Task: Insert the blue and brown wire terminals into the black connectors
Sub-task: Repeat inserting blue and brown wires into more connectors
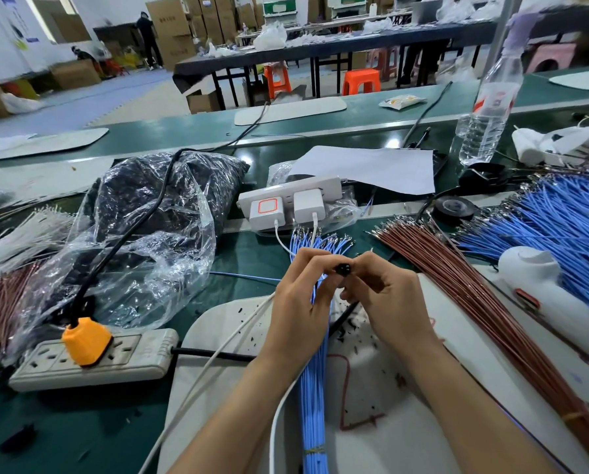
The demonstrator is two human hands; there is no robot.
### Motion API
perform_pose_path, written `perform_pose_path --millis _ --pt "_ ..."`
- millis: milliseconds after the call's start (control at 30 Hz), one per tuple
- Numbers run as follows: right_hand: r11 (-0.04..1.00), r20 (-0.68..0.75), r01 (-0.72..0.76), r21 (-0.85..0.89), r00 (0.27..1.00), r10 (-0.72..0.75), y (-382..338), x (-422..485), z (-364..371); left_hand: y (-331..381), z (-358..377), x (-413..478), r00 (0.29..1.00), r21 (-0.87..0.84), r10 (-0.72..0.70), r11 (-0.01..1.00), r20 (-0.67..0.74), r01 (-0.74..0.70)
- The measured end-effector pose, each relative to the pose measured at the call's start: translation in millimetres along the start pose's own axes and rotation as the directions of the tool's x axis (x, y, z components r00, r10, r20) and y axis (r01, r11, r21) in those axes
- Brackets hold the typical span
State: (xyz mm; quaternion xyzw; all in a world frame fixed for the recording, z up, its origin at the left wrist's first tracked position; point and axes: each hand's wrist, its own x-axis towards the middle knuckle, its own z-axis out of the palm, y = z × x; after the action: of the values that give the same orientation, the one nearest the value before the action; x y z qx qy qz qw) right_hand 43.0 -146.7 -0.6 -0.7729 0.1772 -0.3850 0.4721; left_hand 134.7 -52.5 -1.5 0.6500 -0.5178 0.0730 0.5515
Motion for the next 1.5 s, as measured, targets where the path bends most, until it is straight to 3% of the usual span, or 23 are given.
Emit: perform_pose_path --millis 167,500,733,900,1067,1233,1367,1500 --pt "0.999 0.026 -0.044 0.031 0.999 0.043 -3 0 0 -2 0 -1 1.000 0.017 0.021 1.000 -0.006 -0.020" --pt "0.997 0.027 -0.011 -0.079 1.000 0.013 2 -1 1 2 0 -3 0.997 0.040 0.068 0.997 0.042 -0.070" --pt "1.000 0.000 0.002 0.015 1.000 -0.002 -3 -1 -2 4 3 -4 0.999 0.052 0.032 0.998 0.002 -0.032" --pt "0.993 -0.057 0.095 0.069 0.994 -0.091 -9 0 -2 5 -3 1 0.990 -0.066 -0.139 0.988 -0.038 0.136" --pt "0.991 -0.057 0.132 0.009 0.990 -0.131 -6 0 1 -3 -7 1 0.997 -0.034 -0.080 0.996 -0.010 0.080" --pt "0.968 -0.100 0.240 -0.079 0.964 -0.247 -6 -1 4 -1 -7 1 0.989 -0.074 -0.144 0.987 -0.018 0.143" --pt "0.948 -0.157 0.302 -0.103 0.936 -0.316 -8 -1 3 -9 -7 1 0.991 -0.016 -0.134 0.991 -0.012 0.134" --pt "0.944 -0.127 0.316 -0.096 0.937 -0.327 -9 -1 5 -11 -8 2 0.990 0.024 -0.140 0.990 -0.017 0.140"
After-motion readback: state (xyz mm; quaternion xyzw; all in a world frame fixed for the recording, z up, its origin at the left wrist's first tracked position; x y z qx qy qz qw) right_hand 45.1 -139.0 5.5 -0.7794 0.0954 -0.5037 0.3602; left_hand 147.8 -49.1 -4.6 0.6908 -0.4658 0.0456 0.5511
